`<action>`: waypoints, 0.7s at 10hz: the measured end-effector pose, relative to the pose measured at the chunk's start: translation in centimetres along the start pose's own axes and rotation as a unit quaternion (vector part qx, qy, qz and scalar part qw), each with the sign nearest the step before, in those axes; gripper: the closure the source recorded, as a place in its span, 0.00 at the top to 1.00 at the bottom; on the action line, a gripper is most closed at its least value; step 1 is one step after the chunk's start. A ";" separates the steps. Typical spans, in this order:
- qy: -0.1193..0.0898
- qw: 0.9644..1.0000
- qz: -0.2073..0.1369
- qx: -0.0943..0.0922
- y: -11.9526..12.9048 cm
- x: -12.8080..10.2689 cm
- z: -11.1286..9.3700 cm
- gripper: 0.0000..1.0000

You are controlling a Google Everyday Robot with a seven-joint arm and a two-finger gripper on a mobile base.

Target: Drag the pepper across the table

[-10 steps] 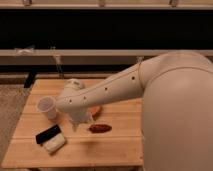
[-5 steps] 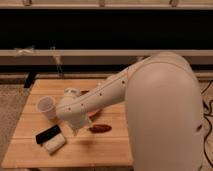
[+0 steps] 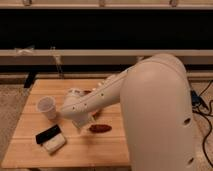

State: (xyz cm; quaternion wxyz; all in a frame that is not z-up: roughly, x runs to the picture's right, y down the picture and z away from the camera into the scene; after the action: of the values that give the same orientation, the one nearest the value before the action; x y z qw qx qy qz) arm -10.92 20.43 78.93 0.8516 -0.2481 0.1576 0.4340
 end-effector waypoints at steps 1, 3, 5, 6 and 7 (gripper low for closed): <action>0.001 1.000 -0.005 0.000 -0.3 0.0 0.3 0.65; 0.009 1.000 -0.012 -0.001 -0.7 0.0 1.3 0.65; 0.019 1.000 -0.017 -0.006 -0.9 0.1 2.2 0.65; 0.024 1.000 -0.017 -0.006 -1.3 0.1 2.6 0.65; 0.027 0.999 -0.017 -0.008 -1.6 0.1 2.8 0.61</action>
State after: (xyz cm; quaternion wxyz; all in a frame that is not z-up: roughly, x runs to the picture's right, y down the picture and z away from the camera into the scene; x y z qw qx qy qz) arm -9.41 21.33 81.66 0.8522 -0.2690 0.1734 0.4140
